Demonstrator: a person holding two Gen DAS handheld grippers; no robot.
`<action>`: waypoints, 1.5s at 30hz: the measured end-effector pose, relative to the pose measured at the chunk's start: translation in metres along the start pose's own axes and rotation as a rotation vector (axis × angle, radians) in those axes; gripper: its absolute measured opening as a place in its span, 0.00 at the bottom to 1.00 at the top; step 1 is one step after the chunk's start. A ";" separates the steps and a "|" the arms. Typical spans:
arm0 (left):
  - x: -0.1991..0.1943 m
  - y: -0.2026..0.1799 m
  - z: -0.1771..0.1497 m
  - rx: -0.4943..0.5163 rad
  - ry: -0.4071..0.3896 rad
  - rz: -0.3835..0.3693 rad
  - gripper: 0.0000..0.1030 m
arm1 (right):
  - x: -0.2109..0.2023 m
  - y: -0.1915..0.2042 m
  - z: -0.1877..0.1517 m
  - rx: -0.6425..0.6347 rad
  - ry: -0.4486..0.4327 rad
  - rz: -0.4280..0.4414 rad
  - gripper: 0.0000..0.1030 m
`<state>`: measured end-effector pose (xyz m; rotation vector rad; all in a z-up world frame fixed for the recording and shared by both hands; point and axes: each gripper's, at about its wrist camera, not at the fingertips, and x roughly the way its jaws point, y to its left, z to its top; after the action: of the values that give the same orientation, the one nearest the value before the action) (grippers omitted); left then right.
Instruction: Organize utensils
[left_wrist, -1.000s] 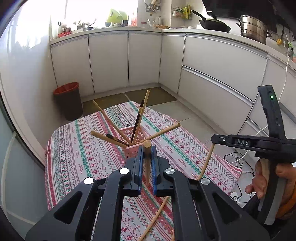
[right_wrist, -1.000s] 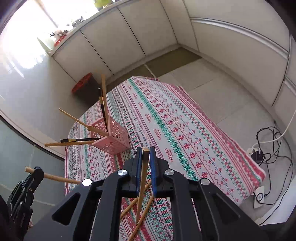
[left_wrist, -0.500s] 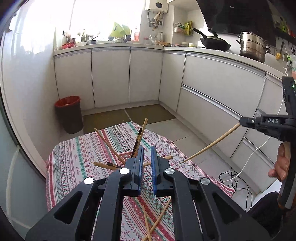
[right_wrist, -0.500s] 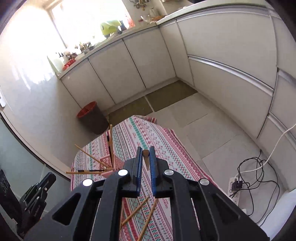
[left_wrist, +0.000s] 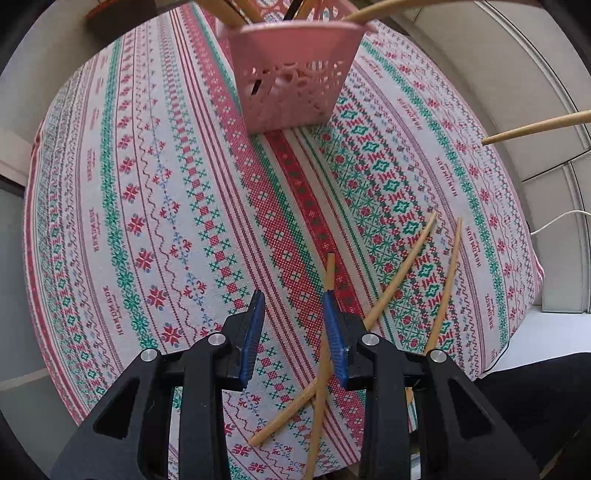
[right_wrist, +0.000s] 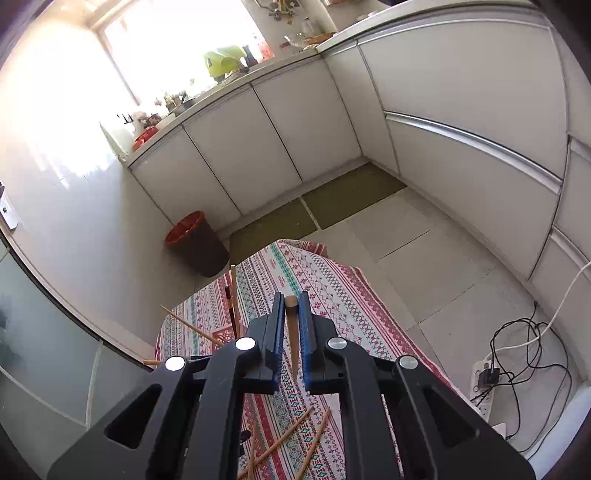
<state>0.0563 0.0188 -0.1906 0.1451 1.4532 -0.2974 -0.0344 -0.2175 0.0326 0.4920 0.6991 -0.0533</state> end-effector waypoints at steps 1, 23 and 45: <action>0.006 -0.001 0.000 0.003 0.014 0.001 0.31 | 0.002 0.000 -0.001 -0.003 0.007 0.001 0.08; 0.007 -0.032 0.007 0.011 0.005 -0.143 0.34 | 0.024 -0.021 -0.005 0.046 0.053 -0.025 0.08; -0.115 -0.063 -0.056 0.144 -0.356 -0.174 0.04 | -0.021 -0.016 0.014 0.014 -0.009 0.005 0.08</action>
<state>-0.0252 -0.0133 -0.0779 0.0772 1.0924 -0.5425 -0.0453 -0.2404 0.0482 0.5062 0.6890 -0.0561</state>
